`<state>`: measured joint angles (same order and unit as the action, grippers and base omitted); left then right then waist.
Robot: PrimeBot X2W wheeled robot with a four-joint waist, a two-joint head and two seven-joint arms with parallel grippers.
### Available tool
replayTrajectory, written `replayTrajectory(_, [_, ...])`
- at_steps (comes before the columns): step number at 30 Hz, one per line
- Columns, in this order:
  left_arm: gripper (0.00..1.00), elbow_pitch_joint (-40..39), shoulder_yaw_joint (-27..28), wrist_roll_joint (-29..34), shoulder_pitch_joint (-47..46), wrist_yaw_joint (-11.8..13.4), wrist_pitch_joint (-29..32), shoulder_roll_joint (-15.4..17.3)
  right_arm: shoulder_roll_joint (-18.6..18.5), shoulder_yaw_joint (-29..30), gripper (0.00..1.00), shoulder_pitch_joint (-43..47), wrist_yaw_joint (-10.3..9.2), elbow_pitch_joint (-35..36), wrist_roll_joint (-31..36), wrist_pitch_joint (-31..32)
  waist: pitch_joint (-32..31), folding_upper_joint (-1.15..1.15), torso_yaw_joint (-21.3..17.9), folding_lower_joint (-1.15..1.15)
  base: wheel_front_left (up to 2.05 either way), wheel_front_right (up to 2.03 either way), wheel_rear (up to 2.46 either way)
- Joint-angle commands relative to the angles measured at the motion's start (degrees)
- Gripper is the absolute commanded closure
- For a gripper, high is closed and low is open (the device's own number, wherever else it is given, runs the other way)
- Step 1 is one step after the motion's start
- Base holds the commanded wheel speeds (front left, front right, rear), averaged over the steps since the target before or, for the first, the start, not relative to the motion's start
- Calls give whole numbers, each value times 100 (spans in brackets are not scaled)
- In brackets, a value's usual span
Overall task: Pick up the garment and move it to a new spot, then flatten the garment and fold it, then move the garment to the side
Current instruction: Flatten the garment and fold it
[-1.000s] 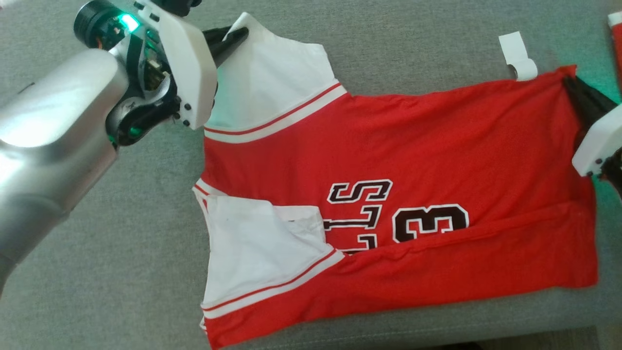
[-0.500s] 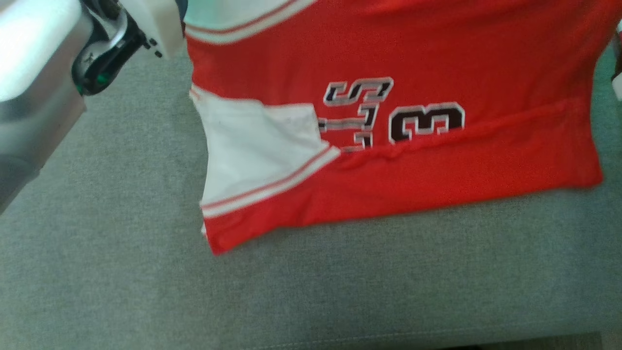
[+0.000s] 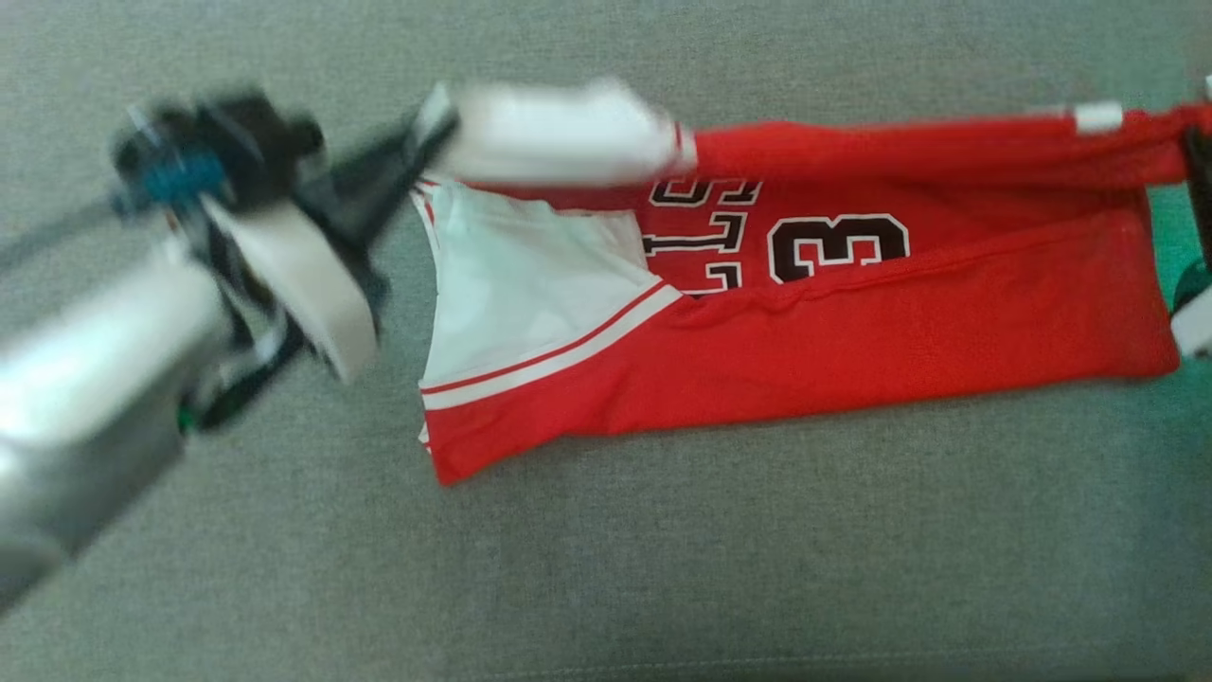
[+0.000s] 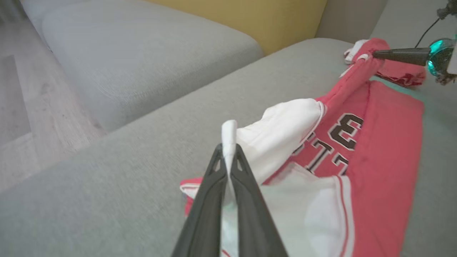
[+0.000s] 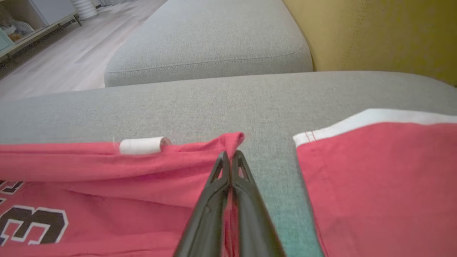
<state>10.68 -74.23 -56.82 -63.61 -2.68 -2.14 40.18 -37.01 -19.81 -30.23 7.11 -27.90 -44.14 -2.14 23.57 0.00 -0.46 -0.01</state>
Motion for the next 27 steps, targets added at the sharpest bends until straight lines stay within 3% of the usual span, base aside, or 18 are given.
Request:
replayTrajectory(1, [100,-201,257,2,-77,105,-13,304,-241,47,100,135,37,113,18,-93,-27,0,14,1,0,0,0])
replayTrajectory(10, [100,-1307,166,-116,1067,857,59,667,-50,149,100,682,37,24,174,-104,-131,0,2,1,0,0,0])
replayTrajectory(11, [100,-1373,163,-139,1167,916,21,661,-27,146,96,734,37,27,187,-97,-143,0,2,1,0,0,0])
replayTrajectory(12, [100,-1416,158,-127,1252,959,-12,644,3,150,66,790,37,20,190,-80,-159,0,7,1,0,0,0])
replayTrajectory(13, [100,-1423,153,-70,1318,1022,-49,618,14,145,0,853,37,13,205,-58,-177,0,19,1,0,0,0])
replayTrajectory(14, [78,-1400,148,12,1376,1105,-101,574,28,187,0,907,37,-7,217,-83,-198,0,31,1,0,0,0])
replayTrajectory(15, [0,-1356,145,91,1441,1215,-184,501,67,256,0,966,37,-29,214,-131,-229,0,48,1,0,0,0])
replayTrajectory(22, [0,-888,413,467,2181,2252,-1191,-253,354,825,0,1639,37,128,221,-521,-548,0,102,1,0,0,0])
replayTrajectory(27, [0,-984,1550,1152,3133,3020,-1282,-1054,706,1244,0,1947,37,239,254,-643,-785,0,175,1,0,0,0])
